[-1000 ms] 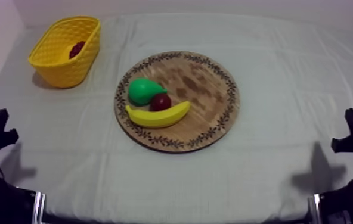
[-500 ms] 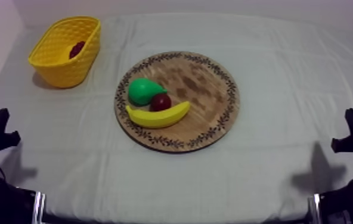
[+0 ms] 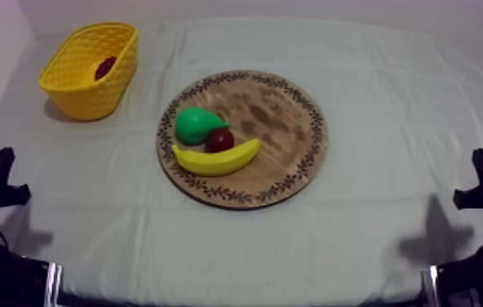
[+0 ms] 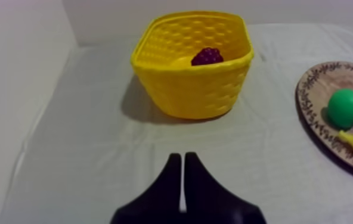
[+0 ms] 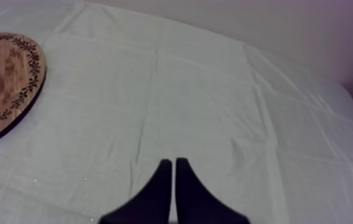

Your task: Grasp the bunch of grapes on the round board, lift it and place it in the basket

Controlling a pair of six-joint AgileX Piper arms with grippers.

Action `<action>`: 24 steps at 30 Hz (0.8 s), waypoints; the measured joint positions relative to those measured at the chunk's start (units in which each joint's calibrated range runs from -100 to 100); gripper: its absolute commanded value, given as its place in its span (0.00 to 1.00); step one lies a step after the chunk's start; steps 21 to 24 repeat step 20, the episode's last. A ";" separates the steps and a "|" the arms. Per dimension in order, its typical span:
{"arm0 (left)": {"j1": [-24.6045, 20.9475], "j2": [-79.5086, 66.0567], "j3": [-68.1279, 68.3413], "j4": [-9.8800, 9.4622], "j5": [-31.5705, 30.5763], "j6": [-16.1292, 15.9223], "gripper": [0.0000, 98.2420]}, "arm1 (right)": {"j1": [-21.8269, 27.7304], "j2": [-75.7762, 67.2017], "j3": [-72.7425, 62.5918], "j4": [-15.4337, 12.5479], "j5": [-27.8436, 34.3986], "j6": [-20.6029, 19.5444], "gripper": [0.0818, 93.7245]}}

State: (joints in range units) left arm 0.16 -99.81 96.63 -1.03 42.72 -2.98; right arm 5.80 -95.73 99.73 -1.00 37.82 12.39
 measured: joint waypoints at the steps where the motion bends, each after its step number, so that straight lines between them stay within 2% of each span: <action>1: 0.05 0.00 0.40 -0.16 -0.60 -0.48 0.00 | 0.00 0.00 0.00 0.00 0.00 0.00 0.00; 6: 0.05 0.00 0.98 -0.58 -3.34 -0.96 0.00 | 0.00 0.00 0.00 0.00 0.00 0.00 0.00; 16: 0.07 0.00 1.11 -0.65 -3.64 1.02 0.00 | 0.00 0.00 0.00 0.00 0.00 0.00 0.00; 24: 0.07 0.00 1.19 -0.64 -3.64 1.42 0.00 | 0.00 0.00 0.00 0.00 0.00 0.00 0.00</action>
